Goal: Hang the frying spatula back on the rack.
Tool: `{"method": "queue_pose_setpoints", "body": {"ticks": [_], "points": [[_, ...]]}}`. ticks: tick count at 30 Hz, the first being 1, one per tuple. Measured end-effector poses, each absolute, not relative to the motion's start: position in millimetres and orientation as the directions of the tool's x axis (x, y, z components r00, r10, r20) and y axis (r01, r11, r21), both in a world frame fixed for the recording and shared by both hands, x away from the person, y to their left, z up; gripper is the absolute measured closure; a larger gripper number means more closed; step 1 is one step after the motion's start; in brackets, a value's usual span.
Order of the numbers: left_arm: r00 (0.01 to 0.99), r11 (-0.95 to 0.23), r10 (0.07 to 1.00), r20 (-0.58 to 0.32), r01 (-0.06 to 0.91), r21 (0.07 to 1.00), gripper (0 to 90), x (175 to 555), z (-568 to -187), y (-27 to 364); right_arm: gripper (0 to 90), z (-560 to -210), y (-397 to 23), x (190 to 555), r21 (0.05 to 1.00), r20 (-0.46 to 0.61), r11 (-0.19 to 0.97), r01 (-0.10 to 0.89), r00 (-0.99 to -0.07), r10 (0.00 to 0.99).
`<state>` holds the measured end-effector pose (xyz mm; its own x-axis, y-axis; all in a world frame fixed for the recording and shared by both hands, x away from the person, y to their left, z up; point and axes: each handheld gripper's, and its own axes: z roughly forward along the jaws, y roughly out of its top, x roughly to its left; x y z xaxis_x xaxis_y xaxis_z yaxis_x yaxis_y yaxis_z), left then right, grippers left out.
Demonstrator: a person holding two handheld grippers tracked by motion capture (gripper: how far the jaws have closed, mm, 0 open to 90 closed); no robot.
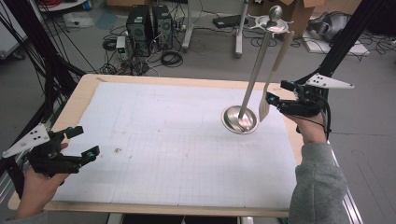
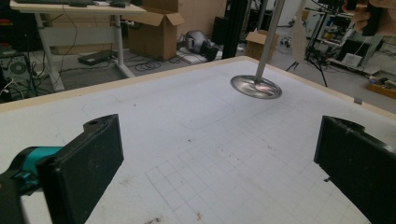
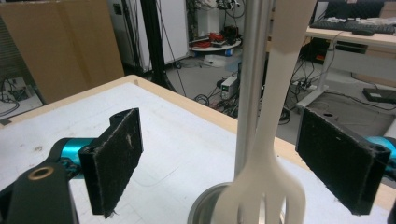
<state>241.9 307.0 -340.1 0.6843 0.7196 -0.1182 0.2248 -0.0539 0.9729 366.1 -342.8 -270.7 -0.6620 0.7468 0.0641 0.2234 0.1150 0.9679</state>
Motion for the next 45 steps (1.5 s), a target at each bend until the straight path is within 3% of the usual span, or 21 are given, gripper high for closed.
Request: {"method": "queue_pose_setpoints", "body": {"ticks": [9, 14, 26, 45], "points": [[0.688, -0.040, 0.714, -0.128, 0.222, 0.974, 1.8, 249.0, -338.8, 304.5, 14.0, -279.9, -343.3, 342.2, 0.976, 0.046, 0.107, 0.190, -0.661, 0.749], [0.694, -0.039, 0.709, -0.122, 0.212, 0.976, 1.8, 252.2, -336.3, 301.4, 11.6, -290.6, -344.6, 326.7, 0.981, 0.024, 0.098, 0.166, -0.611, 0.791], [0.704, -0.028, 0.700, -0.116, 0.190, 0.981, 1.8, 257.9, -334.3, 297.0, 11.6, -329.8, -339.8, 289.0, 0.977, 0.050, 0.097, 0.188, -0.653, 0.755], [0.735, -0.028, 0.671, -0.102, 0.162, 0.986, 1.8, 261.4, -333.6, 289.9, 11.6, -351.3, -344.1, 243.8, 0.981, 0.070, 0.078, 0.180, -0.689, 0.721]]}}
